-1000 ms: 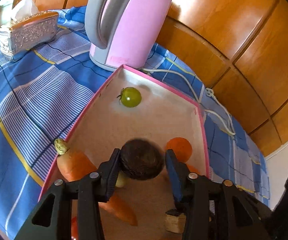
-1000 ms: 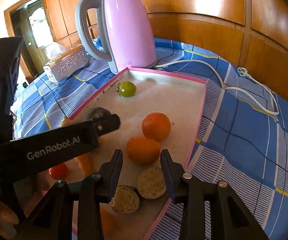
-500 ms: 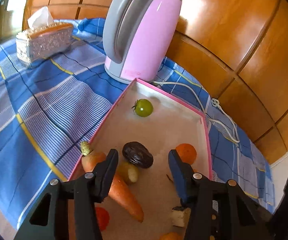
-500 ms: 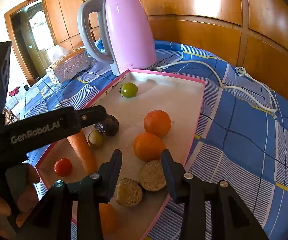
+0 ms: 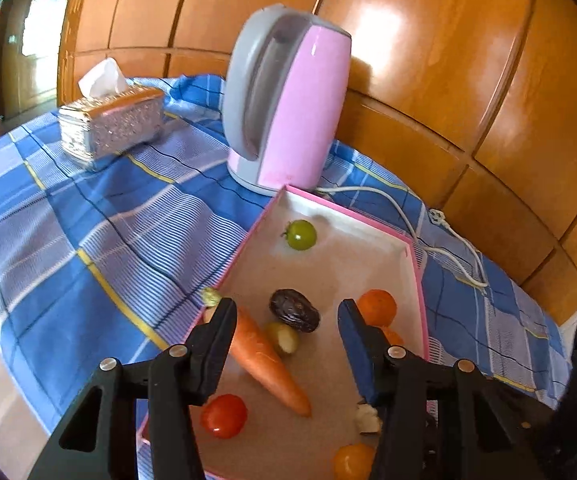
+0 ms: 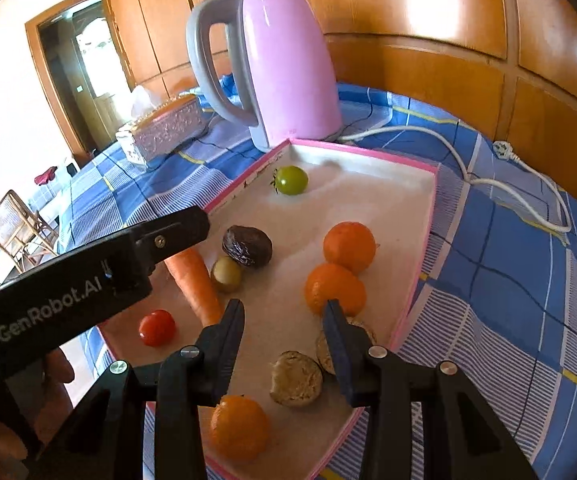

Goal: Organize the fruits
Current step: 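Withdraw both open tools back from the tray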

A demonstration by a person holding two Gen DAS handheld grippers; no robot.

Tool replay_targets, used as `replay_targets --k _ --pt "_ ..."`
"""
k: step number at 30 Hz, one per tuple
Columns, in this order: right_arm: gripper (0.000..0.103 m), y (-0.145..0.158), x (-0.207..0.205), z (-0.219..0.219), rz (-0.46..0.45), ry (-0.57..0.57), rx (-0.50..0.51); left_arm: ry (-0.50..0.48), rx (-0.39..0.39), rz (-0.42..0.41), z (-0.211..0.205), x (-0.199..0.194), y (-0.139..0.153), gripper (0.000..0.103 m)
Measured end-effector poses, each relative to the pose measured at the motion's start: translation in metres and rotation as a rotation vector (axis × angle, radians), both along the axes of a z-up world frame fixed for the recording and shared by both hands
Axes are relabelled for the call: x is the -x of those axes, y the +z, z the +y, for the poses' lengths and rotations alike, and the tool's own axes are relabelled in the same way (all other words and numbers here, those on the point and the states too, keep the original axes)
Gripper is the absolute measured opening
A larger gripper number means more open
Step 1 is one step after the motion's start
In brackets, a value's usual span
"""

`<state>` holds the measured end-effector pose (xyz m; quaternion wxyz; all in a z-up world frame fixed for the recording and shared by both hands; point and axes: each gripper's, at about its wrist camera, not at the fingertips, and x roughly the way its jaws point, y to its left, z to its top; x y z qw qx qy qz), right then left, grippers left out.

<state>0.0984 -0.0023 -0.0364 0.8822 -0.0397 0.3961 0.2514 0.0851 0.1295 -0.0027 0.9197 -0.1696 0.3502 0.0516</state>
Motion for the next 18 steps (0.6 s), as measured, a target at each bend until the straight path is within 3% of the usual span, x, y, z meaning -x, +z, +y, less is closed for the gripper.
replay_targets --k 18 --pt "0.042 0.004 0.025 -0.013 -0.037 -0.098 0.037 0.006 -0.1 0.008 -0.017 0.038 -0.002 0.056"
